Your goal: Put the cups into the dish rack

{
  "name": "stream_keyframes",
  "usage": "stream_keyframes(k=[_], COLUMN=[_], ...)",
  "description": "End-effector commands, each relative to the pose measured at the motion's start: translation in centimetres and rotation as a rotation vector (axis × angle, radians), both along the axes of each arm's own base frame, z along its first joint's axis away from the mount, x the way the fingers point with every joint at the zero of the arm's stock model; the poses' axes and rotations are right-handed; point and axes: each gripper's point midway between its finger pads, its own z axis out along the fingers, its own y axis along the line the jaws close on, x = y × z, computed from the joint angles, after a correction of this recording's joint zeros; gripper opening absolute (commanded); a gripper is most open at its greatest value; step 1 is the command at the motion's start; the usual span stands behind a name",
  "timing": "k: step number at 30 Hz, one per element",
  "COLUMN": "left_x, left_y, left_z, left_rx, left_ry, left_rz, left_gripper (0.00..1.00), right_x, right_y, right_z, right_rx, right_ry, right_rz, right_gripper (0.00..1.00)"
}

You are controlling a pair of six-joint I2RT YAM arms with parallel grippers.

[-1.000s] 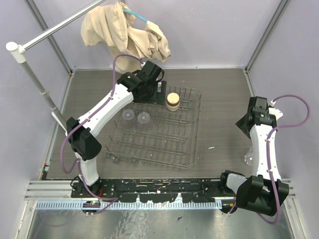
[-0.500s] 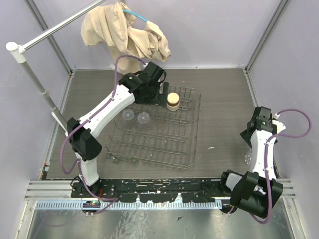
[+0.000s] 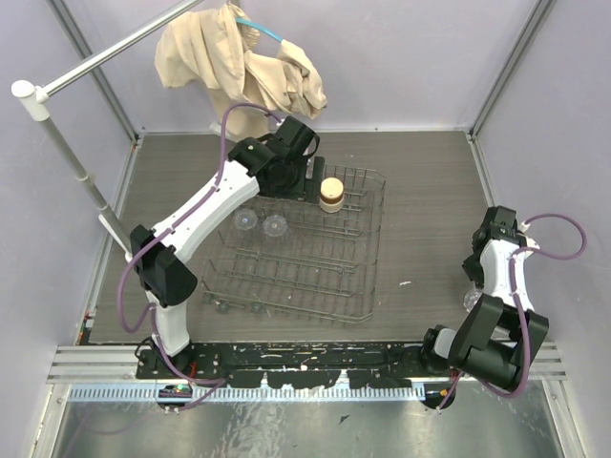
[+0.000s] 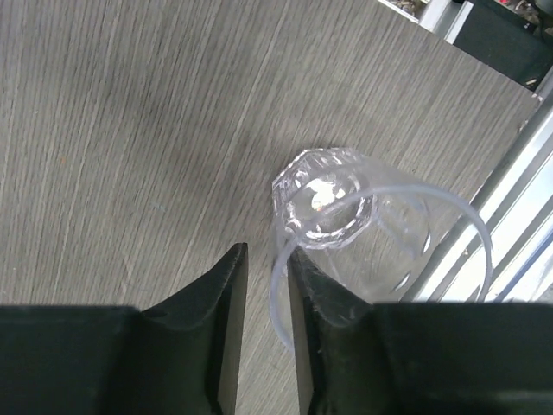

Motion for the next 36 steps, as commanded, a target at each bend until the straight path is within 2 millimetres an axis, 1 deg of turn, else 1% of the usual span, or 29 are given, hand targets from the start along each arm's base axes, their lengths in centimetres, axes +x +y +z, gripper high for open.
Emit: stream_keyframes(k=[1, 3, 4, 6, 8, 12, 15, 18, 20, 22, 24, 26, 29, 30, 32, 33, 36], left_x=[0.5, 0.6, 0.7, 0.7, 0.7, 0.9, 0.9, 0.9, 1.0, 0.9, 1.1, 1.5, 1.9, 2.0, 1.8, 2.0, 2.2], left_y=[-0.2, -0.3, -0.3, -0.4, -0.6, -0.9, -1.2, -1.6, -2.3, -3.5, -4.7, -5.4, -6.5, -7.0, -7.6, -8.1, -9.2], left_z=[0.7, 0.7, 0.7, 0.7, 0.8, 1.5, 2.0, 2.7, 3.3, 3.7, 4.3, 4.9, 5.8, 6.4, 6.5, 7.0, 7.7], left_rx=[0.006, 0.004, 0.003, -0.001, -0.014, -0.063, -0.101, -0.137, -0.187, -0.277, -0.385, -0.480, -0.581, -0.614, -0.655, -0.693, -0.802], left_ry=[-0.023, -0.024, -0.024, -0.022, -0.014, 0.010, 0.045, 0.070, 0.081, 0.120, 0.162, 0.192, 0.208, 0.205, 0.236, 0.236, 0.272], left_rz=[-0.005, -0.005, -0.004, -0.005, -0.008, -0.010, -0.025, -0.037, -0.042, -0.051, -0.054, -0.043, -0.036, -0.042, -0.040, -0.046, -0.039], left_gripper=[0.99, 0.99, 0.99, 0.99, 0.98, 0.98, 0.98, 0.98, 0.98, 0.98, 0.98, 0.98, 0.98, 0.98, 0.98, 0.98, 0.98], right_x=[1.0, 1.1, 1.4, 2.4, 4.4, 9.9, 13.3, 16.0, 17.5, 18.9, 19.9, 21.0, 21.8, 22.0, 22.3, 22.4, 22.6], right_y=[-0.8, -0.7, -0.6, -0.3, 0.1, 3.3, 6.1, 8.7, 10.9, 13.3, 15.8, 17.6, 20.0, 20.7, 21.9, 22.5, 23.5], right_z=[0.0, 0.1, 0.2, 0.9, 2.4, 6.5, 9.6, 12.6, 14.3, 16.0, 18.0, 20.6, 24.0, 24.8, 26.5, 27.2, 29.3], right_rx=[-0.023, -0.020, -0.017, 0.006, 0.038, 0.216, 0.345, 0.448, 0.534, 0.639, 0.738, 0.783, 0.877, 0.913, 0.980, 1.021, 1.137], right_ry=[-0.036, -0.043, -0.053, -0.092, -0.166, -0.397, -0.533, -0.642, -0.716, -0.796, -0.873, -0.958, -1.045, -1.068, -1.134, -1.164, -1.263], right_rz=[-0.014, -0.009, -0.004, 0.023, 0.067, 0.187, 0.281, 0.393, 0.468, 0.546, 0.620, 0.699, 0.772, 0.785, 0.801, 0.802, 0.780], right_gripper=[0.22, 0.06, 0.01, 0.01, 0.01, 0.01, 0.01, 0.01, 0.01, 0.01, 0.01, 0.01, 0.01, 0.01, 0.01, 0.01, 0.01])
